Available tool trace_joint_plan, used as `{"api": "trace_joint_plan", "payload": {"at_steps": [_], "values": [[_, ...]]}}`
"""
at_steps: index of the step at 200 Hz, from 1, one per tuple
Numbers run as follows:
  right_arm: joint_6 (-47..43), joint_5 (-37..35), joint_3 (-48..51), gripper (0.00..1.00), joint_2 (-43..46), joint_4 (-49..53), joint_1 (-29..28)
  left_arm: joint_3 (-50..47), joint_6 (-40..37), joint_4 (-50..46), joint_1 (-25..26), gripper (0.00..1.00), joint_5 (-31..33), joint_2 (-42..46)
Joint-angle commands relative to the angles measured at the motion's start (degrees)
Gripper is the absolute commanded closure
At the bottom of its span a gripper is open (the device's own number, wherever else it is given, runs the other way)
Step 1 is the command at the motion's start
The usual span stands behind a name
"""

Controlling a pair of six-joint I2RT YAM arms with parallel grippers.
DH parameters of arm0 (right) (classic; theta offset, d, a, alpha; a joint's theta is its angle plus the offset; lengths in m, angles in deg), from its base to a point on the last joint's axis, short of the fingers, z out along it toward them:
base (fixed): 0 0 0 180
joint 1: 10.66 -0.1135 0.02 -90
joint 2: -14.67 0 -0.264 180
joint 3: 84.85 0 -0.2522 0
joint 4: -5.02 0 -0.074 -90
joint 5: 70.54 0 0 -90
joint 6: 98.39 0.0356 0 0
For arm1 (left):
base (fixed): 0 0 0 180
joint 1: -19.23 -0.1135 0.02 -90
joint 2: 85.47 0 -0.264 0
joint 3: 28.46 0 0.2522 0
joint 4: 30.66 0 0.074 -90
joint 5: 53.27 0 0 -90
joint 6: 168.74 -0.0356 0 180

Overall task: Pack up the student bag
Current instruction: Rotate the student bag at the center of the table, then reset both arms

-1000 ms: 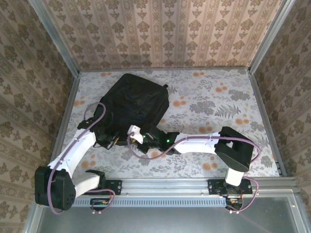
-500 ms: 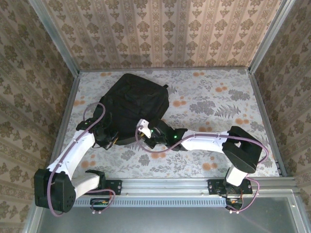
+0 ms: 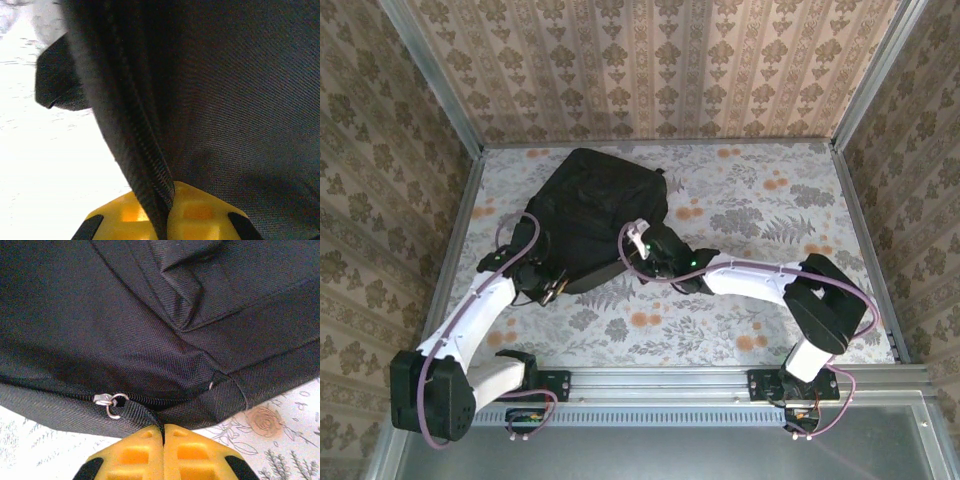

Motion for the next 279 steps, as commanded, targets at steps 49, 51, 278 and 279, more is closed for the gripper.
{"api": "trace_joint_plan", "payload": {"at_steps": [49,51,278,279], "values": [[12.6,-8.9,9.8,1.00,11.6,2.4,9.9,5.6,-18.0,8.5,9.6,0.59,-9.2,-7.6],[12.7,-9.0,10.1,1.00,12.1,2.4,10.1,5.9,-18.5,8.5,10.0,0.57,-9.5,-7.7],[-12.0,-20.3,28.3,0.00,28.0,-22.3,34.2,-6.1,-60.0,53.4,-9.5,0.00,19.9,-9.8],[-11.9,-20.4,28.6,0.00,27.9,-23.1,34.5,-6.3,-60.2,54.0,-9.6,0.00,19.6,-10.0]]}}
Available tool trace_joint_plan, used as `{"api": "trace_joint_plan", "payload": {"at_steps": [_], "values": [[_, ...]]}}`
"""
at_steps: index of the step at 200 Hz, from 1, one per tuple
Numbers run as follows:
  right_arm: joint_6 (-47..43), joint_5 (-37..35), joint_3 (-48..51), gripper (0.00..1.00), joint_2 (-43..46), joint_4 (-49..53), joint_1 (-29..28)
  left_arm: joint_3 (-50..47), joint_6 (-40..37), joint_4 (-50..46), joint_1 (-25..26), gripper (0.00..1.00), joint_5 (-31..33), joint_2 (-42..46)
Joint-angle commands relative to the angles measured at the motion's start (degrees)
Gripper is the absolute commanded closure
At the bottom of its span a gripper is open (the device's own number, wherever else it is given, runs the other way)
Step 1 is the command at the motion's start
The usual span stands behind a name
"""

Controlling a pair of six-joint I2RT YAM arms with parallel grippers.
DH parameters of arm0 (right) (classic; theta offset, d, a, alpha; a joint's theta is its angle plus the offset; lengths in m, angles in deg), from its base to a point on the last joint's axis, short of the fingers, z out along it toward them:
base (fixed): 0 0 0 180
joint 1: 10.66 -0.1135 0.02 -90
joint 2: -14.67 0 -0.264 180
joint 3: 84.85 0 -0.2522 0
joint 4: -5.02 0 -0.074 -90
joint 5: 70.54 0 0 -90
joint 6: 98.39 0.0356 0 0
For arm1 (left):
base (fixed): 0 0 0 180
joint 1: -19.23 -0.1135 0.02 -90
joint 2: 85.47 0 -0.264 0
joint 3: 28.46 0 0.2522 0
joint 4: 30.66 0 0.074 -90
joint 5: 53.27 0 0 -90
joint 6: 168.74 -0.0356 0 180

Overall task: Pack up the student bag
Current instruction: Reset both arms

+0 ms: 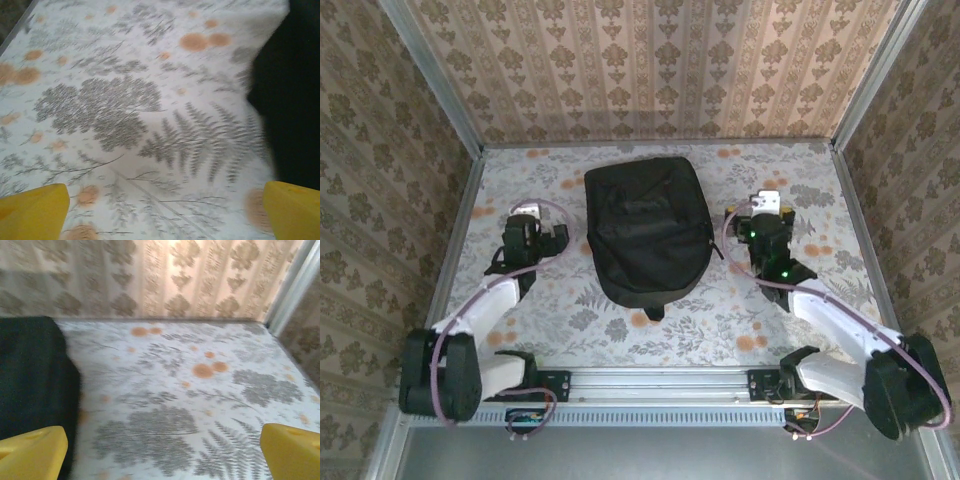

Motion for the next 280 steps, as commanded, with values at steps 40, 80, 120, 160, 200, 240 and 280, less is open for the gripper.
{"api": "trace_joint_plan", "payload": {"at_steps": [40,80,120,160,200,240,280], "values": [[1.8,10.5,12.4,0.00,-12.5,-28.5,17.2,-4.6,-9.2,24.0,-8.2,0.00,-3.9,-10.4],[1.1,20.8,14.9,0.00,-21.8,-41.0,19.2,-18.4,-12.3,62.9,-10.6,0.00,-9.7,-20.5],[-0.2,21.1,10.6,0.00,-24.1,-35.9,18.3,-8.7,-14.2,42.1,-8.8,0.00,-9.9,-19.1],[-0.3,21.2,10.8,0.00,-23.9,-36.0,18.2,-8.6,-14.2,41.7,-8.8,0.00,-9.8,-18.9],[-3.8,22.1,11.5,0.00,-23.9,-37.7,15.9,-8.8,-14.2,41.9,-8.7,0.00,-9.8,-19.0],[-3.9,21.8,11.8,0.00,-24.0,-37.9,15.7,-8.9,-14.5,42.2,-8.2,0.00,-8.9,-18.8],[-4.0,21.7,11.7,0.00,-24.0,-37.9,15.6,-8.8,-14.4,42.0,-8.4,0.00,-9.4,-19.0]]}}
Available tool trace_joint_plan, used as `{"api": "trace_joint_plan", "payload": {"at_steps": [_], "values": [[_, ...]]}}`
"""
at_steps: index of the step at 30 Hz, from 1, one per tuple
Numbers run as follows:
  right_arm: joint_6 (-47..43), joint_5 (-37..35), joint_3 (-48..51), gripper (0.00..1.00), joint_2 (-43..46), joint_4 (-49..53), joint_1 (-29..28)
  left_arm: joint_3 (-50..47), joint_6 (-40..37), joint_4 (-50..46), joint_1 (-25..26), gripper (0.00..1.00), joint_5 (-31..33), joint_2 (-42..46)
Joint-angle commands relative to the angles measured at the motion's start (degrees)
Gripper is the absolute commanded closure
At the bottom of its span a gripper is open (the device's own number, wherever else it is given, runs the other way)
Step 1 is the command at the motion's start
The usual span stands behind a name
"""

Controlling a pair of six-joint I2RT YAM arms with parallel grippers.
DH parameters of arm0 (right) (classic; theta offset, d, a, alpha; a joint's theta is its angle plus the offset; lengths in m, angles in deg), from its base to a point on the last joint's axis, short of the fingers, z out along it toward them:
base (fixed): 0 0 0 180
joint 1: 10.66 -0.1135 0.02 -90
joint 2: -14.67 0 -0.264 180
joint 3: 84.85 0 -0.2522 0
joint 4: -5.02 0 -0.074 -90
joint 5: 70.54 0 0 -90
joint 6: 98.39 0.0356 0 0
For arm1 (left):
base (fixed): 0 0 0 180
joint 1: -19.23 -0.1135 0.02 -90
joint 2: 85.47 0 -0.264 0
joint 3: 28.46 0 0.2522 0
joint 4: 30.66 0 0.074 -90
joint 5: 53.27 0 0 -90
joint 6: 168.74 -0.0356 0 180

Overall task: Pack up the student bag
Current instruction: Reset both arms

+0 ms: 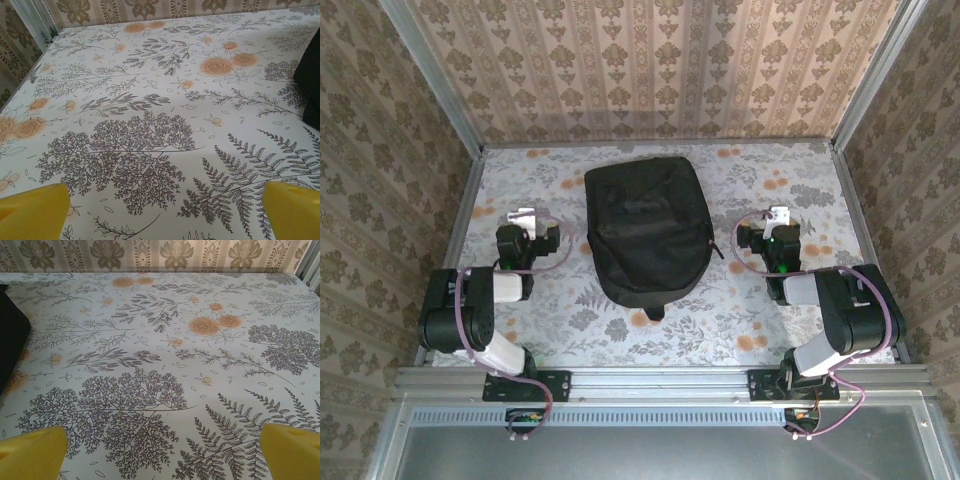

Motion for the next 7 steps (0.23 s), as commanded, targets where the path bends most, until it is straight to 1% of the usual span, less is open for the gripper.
{"api": "trace_joint_plan", "payload": {"at_steps": [1,7], "values": [[-1.1,0.8,0.2,0.00,0.0,-2.7,-0.2,-0.1,-1.1,0.6,0.0,0.00,-0.2,0.6],[-1.0,1.4,-0.3,0.00,-0.2,-1.7,0.0,0.0,-1.0,0.5,-0.4,0.00,-0.9,0.7]]}}
